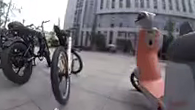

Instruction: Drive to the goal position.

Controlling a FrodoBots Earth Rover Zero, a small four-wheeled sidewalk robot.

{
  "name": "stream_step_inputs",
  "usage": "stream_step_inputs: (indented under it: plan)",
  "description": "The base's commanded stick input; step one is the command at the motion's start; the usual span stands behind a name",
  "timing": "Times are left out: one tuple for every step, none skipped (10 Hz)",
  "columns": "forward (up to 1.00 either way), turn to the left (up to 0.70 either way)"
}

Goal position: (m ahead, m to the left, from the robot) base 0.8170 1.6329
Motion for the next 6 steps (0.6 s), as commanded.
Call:
stream_step_inputs:
  plan:
    - [0.0, -0.45]
    - [0.0, -0.14]
    - [0.0, 0.0]
    - [0.11, 0.0]
    - [0.39, 0.0]
    - [0.45, 0.0]
